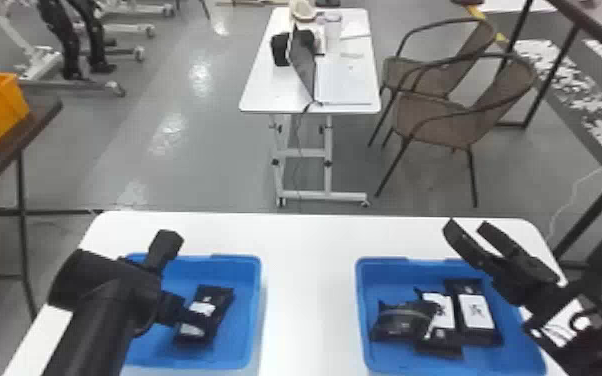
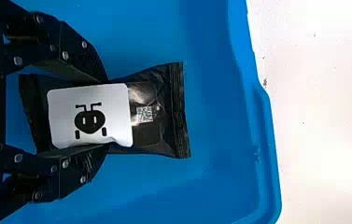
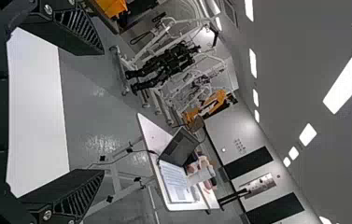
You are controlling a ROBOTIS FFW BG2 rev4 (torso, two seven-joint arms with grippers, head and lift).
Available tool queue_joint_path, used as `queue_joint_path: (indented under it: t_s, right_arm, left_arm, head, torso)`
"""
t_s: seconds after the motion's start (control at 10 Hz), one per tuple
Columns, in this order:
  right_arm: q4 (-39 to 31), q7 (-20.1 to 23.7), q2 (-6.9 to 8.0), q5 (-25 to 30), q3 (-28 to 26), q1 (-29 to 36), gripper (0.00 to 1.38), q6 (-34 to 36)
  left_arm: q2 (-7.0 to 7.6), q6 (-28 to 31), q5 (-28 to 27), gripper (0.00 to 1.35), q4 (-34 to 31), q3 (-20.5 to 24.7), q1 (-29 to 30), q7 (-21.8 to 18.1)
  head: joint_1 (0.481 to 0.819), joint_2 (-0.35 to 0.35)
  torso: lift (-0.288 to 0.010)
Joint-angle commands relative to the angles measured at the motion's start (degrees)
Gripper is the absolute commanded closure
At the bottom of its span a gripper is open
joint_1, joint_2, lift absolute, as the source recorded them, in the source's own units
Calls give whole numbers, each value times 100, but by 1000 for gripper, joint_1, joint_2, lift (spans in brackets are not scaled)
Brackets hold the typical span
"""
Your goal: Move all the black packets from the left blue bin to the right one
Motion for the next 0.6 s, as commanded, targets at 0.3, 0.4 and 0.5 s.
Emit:
queue_joint_path:
  t_s: [0.3, 0.4, 0.5]
  right_arm:
    - [39, 0, 5, -78, 61, -9, 110, 0]
    - [39, 0, 5, -95, 61, -9, 111, 0]
    - [48, 0, 5, -95, 70, -9, 111, 0]
  left_arm:
    - [32, 482, -318, 803, -1467, -106, 521, -789]
    - [15, 605, -344, 818, -1898, -115, 688, -974]
    - [-21, 684, -406, 822, -2320, -124, 855, -1132]
  head:
    - [695, 39]
    - [695, 39]
    - [695, 36]
  torso:
    - [0]
    - [0]
    - [0]
